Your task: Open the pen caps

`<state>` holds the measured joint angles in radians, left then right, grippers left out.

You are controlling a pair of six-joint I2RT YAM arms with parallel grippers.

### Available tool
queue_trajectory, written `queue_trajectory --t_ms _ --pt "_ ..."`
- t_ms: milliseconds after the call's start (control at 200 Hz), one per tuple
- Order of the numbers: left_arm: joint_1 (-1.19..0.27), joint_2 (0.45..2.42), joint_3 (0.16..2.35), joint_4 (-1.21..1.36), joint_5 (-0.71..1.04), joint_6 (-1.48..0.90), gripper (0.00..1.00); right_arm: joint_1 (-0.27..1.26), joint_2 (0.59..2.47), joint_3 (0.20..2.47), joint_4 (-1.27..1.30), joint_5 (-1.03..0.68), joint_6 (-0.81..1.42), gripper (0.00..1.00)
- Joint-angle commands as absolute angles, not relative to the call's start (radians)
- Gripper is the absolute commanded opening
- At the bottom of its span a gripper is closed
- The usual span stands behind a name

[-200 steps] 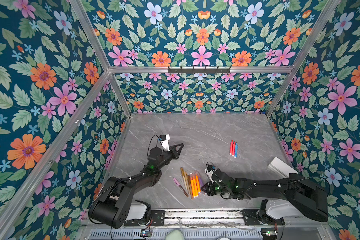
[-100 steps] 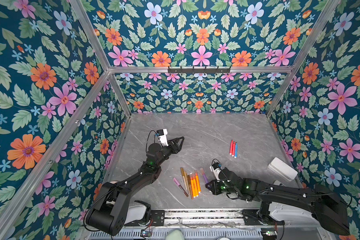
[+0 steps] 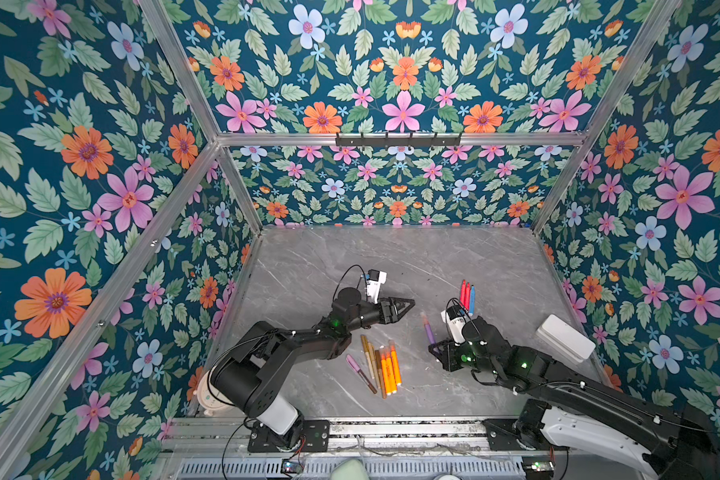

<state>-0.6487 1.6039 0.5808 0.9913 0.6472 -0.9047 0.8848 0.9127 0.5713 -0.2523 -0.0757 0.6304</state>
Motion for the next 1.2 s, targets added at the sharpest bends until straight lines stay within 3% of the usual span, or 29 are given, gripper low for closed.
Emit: queue_trajectory --t_ms 0,285,435,620,965,1195 --pt "-0.663 1.654 0.592 1.188 0.713 -1.013 0.65 0.882 0.924 0.590 -0.276 -0.076 0.594 0.00" --pt "-0.720 1.709 0.628 1.224 0.716 -1.042 0.62 0.879 0.936 0.603 -0.271 -0.081 0.587 0.00" --pt "-0.736 1.708 0.639 1.208 0.719 -1.036 0.50 0.878 0.937 0.604 -0.272 -0.081 0.585 0.00" --pt "-0.748 1.694 0.646 1.198 0.734 -1.033 0.44 0.877 0.924 0.621 -0.298 -0.067 0.578 0.00" --pt "-0.760 1.671 0.649 1.163 0.739 -1.013 0.43 0.876 0.897 0.636 -0.314 -0.027 0.574 0.00" --pt "-0.762 1.671 0.656 1.162 0.753 -1.012 0.22 0.876 0.923 0.637 -0.307 -0.032 0.572 0.00"
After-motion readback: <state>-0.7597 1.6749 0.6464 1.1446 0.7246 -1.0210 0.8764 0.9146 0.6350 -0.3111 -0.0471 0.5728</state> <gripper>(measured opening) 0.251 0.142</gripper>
